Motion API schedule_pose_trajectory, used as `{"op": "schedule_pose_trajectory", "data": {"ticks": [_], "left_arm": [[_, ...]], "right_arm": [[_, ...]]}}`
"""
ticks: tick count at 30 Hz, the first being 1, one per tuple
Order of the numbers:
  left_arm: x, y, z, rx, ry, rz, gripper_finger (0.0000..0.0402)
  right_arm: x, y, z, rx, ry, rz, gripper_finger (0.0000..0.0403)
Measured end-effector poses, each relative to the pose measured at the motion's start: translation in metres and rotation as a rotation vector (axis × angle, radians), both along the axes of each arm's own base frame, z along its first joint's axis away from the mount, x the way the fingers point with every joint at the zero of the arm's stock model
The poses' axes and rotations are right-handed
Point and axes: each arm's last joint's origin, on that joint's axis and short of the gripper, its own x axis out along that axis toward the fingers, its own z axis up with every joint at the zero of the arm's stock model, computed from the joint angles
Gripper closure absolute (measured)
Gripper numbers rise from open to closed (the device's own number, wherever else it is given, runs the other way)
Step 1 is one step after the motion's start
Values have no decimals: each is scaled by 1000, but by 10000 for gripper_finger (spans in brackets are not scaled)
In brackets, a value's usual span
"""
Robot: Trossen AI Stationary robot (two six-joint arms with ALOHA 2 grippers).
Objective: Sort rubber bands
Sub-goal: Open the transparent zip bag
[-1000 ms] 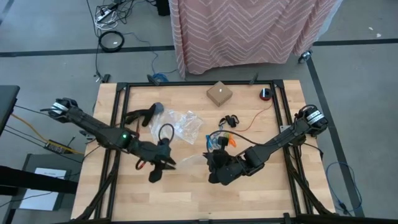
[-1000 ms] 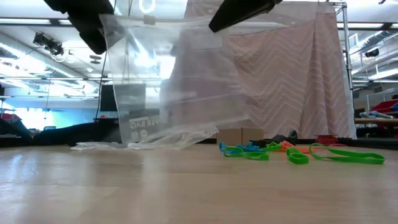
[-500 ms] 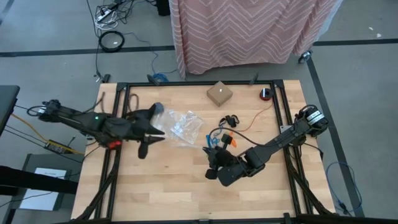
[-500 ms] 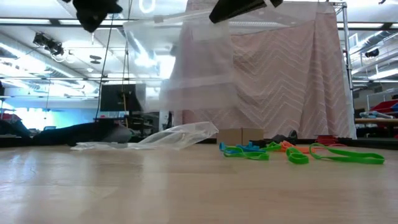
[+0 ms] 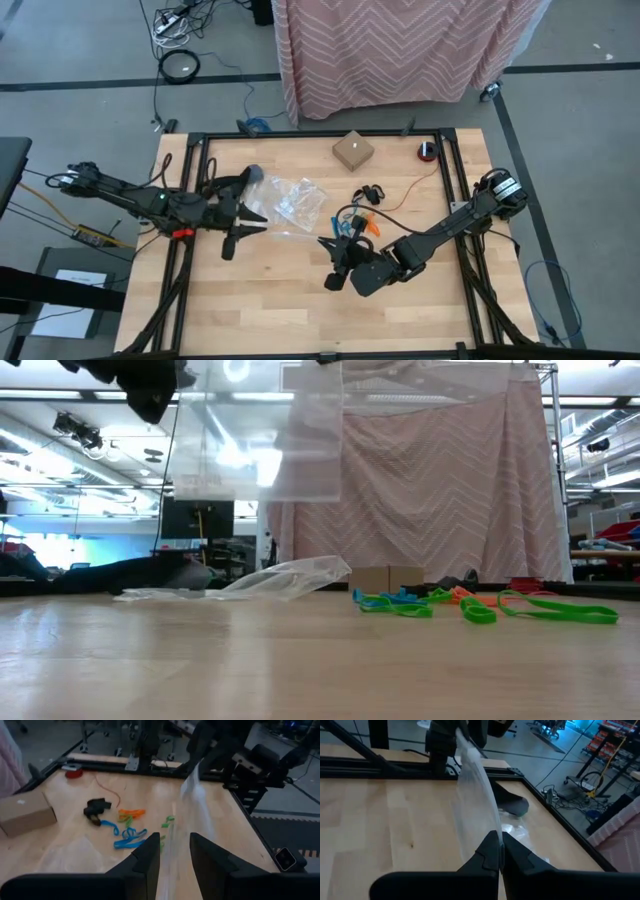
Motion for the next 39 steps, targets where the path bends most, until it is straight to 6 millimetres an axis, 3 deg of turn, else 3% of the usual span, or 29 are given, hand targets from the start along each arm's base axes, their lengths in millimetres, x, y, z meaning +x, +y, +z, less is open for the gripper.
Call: {"op": "schedule_pose_trajectory", "data": {"ticks": [9, 17, 28, 39], "left_arm": [[-3, 0, -1, 12, 18, -33, 285], [-18, 4, 13, -21, -94, -49, 285], [-16, 3, -45, -82, -278, -70, 286], [-20, 1, -42, -42, -400, -178, 286]], "right_arm": [[0, 0, 1, -21, -7, -17, 403], [0, 0, 1, -22, -8, -16, 403], [6, -1, 11, -69, -53, 10, 403], [10, -7, 11, -41, -53, 23, 403]]}}
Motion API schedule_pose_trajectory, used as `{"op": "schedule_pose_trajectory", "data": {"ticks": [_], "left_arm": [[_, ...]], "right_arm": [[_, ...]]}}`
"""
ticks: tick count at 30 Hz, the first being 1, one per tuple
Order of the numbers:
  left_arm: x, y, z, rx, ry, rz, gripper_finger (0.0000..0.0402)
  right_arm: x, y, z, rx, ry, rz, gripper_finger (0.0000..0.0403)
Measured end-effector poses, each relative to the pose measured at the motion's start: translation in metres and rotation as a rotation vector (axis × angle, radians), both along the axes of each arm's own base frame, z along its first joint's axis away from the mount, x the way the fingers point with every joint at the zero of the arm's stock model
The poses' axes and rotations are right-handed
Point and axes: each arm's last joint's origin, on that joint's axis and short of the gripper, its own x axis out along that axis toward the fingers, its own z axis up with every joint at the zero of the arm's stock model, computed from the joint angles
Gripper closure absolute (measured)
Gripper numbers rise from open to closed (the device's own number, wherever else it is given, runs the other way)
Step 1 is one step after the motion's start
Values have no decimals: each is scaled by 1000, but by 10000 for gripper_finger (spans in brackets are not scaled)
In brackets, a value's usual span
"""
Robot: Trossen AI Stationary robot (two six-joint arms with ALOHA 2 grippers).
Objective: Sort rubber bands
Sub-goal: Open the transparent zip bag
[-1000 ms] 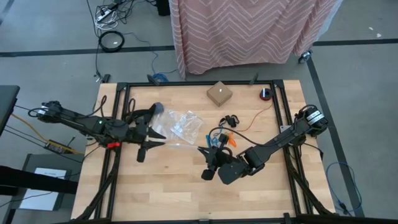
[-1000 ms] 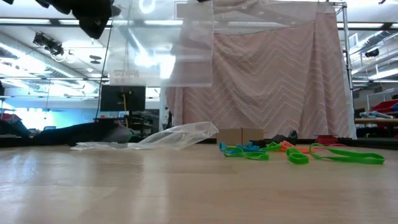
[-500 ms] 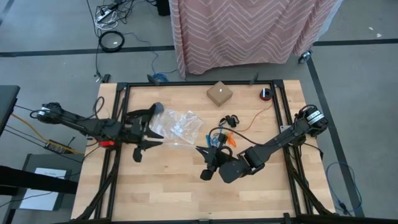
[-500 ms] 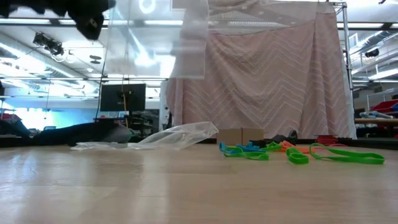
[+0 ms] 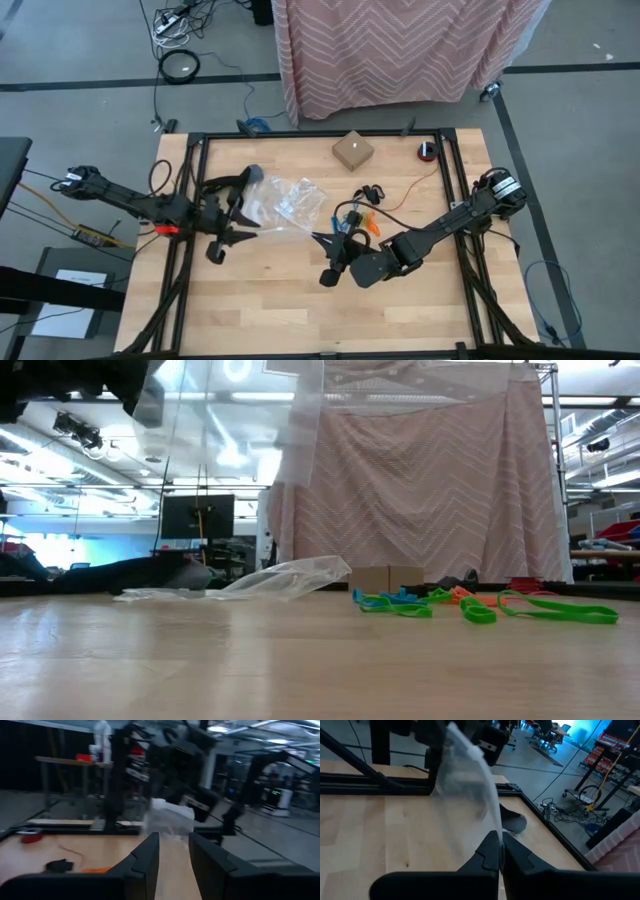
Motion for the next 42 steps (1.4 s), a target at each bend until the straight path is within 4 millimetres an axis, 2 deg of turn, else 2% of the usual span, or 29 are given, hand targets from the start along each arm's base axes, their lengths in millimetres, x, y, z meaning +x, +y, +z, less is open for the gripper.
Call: {"op": "schedule_pose_trajectory", "data": {"ticks": [8, 21, 42], "left_arm": [[-1, -2, -4, 26, 36, -80, 286], [-2, 1, 1, 56, -21, 23, 286], [0, 1, 0, 64, -10, 38, 286]], "right_arm": [[0, 0, 0, -6, -4, -14, 403], [2, -3, 0, 15, -1, 18, 403], [8, -9, 3, 55, -17, 77, 403]]}}
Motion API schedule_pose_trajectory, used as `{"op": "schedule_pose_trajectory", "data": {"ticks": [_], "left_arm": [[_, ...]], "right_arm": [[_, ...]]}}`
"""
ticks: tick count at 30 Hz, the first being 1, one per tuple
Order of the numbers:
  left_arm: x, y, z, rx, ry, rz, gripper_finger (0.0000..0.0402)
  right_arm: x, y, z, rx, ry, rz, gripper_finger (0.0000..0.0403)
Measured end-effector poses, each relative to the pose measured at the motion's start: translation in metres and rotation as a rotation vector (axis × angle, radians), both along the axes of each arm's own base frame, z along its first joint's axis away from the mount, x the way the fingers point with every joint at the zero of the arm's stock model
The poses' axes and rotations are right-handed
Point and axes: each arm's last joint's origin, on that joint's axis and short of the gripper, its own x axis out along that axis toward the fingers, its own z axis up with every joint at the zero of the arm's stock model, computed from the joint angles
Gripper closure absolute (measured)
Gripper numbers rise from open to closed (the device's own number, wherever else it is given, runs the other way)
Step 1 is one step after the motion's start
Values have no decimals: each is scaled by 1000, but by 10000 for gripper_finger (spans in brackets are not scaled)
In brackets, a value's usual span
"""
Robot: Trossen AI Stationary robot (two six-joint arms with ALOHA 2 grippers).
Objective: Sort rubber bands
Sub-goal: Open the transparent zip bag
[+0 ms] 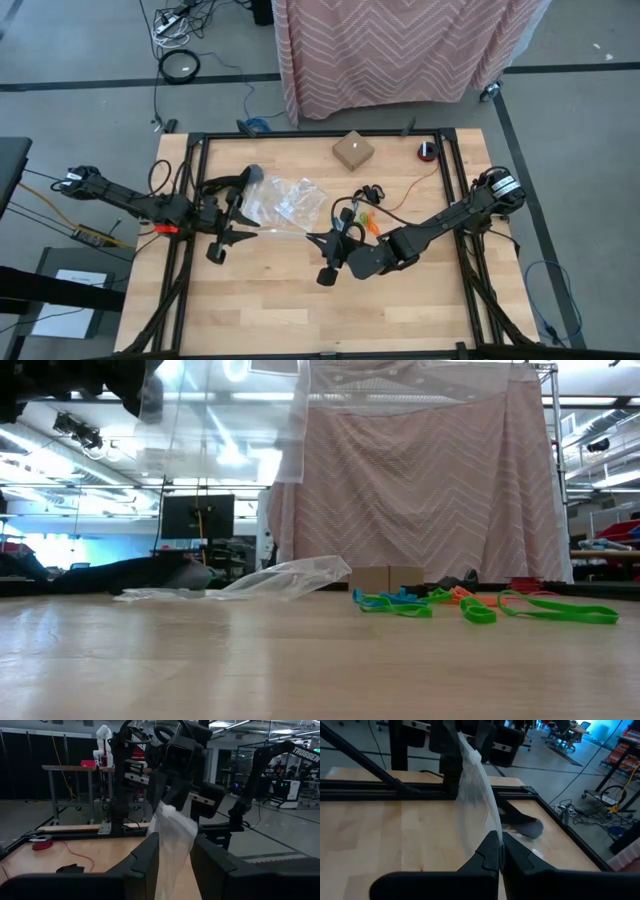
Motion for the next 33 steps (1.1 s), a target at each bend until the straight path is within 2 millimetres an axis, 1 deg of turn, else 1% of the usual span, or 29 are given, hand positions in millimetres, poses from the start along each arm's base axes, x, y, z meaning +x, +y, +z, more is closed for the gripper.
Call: {"op": "schedule_pose_trajectory", "data": {"ticks": [2, 4, 7, 10, 11, 17, 21, 25, 33], "left_arm": [[1, 0, -1, -15, 14, 7, 291], [3, 0, -3, -20, 29, 22, 304], [7, -1, -7, -31, 57, 25, 339], [8, -2, -6, -36, 46, 24, 385], [8, -2, -5, -40, 37, 24, 392], [8, -2, 0, -76, -7, 19, 397], [8, -3, -2, -63, 8, -40, 390], [8, -5, -5, -49, 39, -99, 359], [8, -5, -7, -28, 51, -93, 304]], "right_arm": [[0, 0, 0, 0, 0, 8, 403], [1, 0, 1, 6, -4, 23, 403], [2, 0, 2, 11, -7, 47, 403], [2, 1, 2, 17, -7, 61, 403], [2, 1, 2, 19, -6, 65, 403], [2, 0, 0, 15, 9, 67, 403], [2, 0, 0, 17, 3, 49, 403], [1, -1, 0, 9, 4, 22, 403], [0, -1, -4, 35, 29, 28, 403]]}}
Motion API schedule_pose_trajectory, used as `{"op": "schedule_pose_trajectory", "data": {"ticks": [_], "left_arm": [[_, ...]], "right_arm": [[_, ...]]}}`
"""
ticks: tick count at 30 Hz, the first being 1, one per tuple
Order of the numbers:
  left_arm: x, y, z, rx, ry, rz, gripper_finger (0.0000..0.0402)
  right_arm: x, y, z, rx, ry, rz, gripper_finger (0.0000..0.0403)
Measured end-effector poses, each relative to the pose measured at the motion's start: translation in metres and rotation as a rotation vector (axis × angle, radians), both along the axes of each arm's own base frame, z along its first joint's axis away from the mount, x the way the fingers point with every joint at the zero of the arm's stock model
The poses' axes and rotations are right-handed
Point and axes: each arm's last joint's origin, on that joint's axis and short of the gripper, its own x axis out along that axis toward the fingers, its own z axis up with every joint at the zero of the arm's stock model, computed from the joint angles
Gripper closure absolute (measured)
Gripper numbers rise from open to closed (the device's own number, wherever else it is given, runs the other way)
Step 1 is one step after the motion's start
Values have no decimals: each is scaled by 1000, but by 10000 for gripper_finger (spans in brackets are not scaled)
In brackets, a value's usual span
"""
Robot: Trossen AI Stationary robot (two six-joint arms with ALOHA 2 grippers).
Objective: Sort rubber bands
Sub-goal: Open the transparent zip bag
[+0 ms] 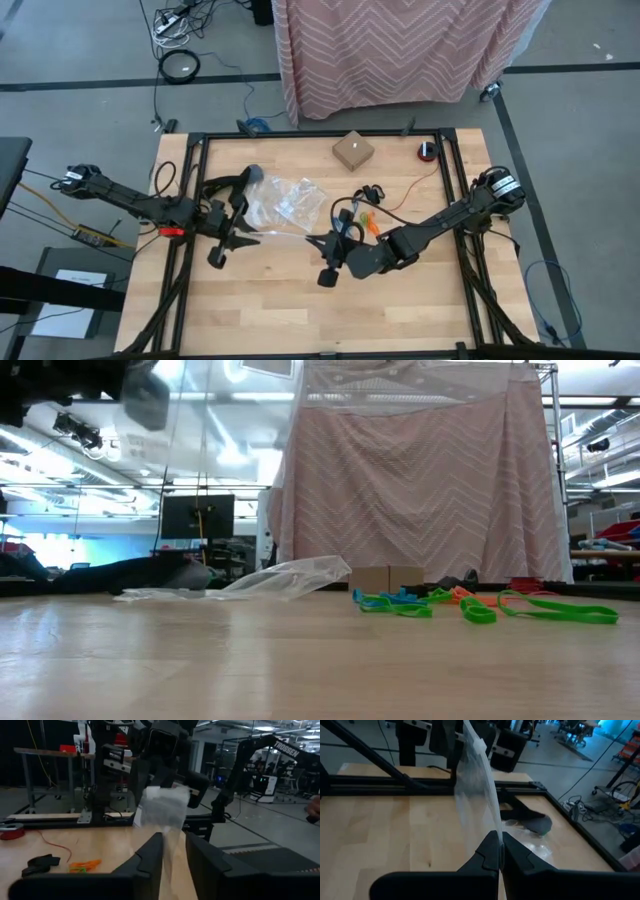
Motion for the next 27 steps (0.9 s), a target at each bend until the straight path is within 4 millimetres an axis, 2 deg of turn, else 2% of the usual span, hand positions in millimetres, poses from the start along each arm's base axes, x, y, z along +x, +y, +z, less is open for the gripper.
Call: {"op": "schedule_pose_trajectory", "data": {"ticks": [7, 27], "left_arm": [[0, 0, -1, 7, 4, 10, 287], [0, 1, -1, 7, 12, 44, 286]], "right_arm": [[-2, -1, -5, 30, 32, -11, 403], [-1, -1, -8, 82, 62, 40, 403]]}}
